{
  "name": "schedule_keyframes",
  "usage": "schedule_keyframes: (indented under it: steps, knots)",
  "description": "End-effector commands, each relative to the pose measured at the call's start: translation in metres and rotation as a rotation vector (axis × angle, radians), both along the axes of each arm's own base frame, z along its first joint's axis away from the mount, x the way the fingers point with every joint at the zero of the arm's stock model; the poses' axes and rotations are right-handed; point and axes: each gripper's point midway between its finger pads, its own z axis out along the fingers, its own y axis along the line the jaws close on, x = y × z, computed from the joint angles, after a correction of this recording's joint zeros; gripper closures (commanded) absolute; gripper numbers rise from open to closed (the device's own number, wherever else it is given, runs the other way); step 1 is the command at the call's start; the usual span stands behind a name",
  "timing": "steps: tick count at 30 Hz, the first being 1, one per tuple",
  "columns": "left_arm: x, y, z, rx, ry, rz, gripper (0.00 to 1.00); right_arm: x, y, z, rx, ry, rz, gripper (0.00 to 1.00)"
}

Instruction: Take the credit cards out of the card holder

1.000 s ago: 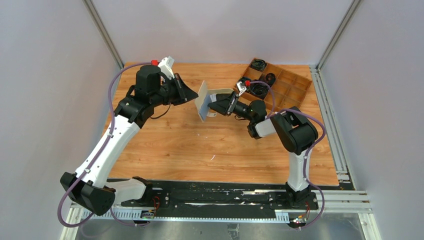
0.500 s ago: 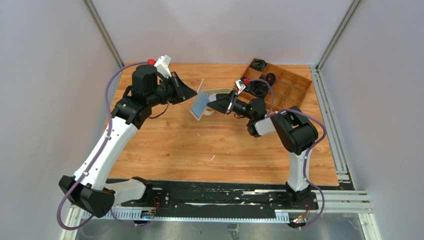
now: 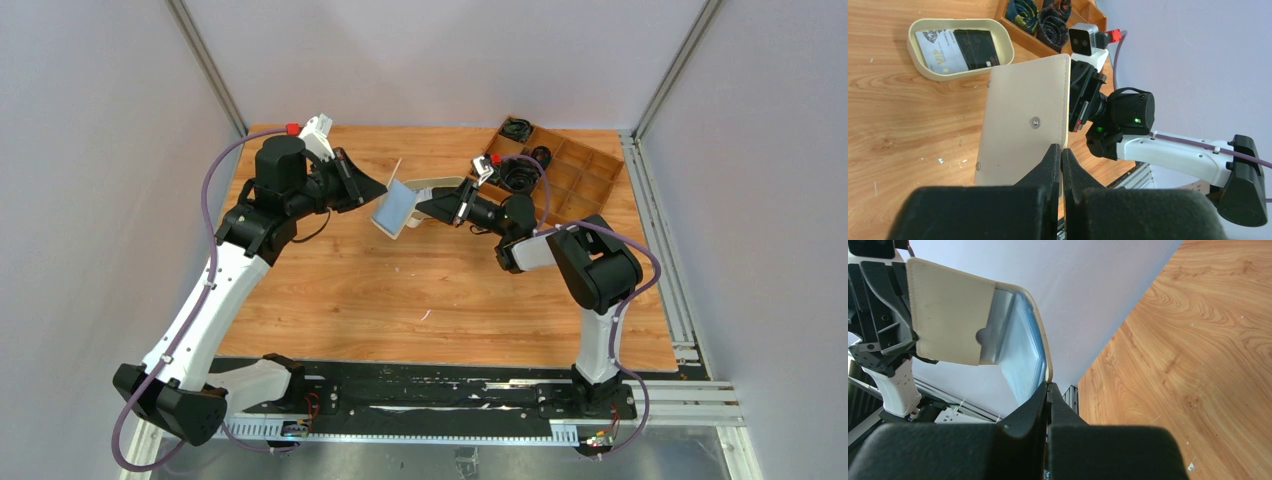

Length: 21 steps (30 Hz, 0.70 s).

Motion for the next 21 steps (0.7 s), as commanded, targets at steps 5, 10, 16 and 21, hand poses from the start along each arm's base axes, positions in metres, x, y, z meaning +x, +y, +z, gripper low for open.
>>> schedule_keyframes:
  steps: [5,10,16,21]
  knots:
    - [-0.007,0.019,-0.019,0.063,0.004,0.056,1.0,-0.027,-0.016,0.011,0.009,-0.052,0.021,1.0]
    - [-0.018,0.024,-0.067,0.077,0.086,0.073,1.0,-0.051,-0.023,-0.015,-0.035,0.027,0.068,1.0]
    - [-0.035,0.036,-0.15,0.149,0.19,0.151,1.0,-0.079,-0.032,-0.078,-0.136,0.159,0.096,1.0]
    - [-0.05,0.043,-0.22,0.215,0.278,0.214,1.0,-0.098,-0.04,-0.133,-0.223,0.284,0.114,1.0]
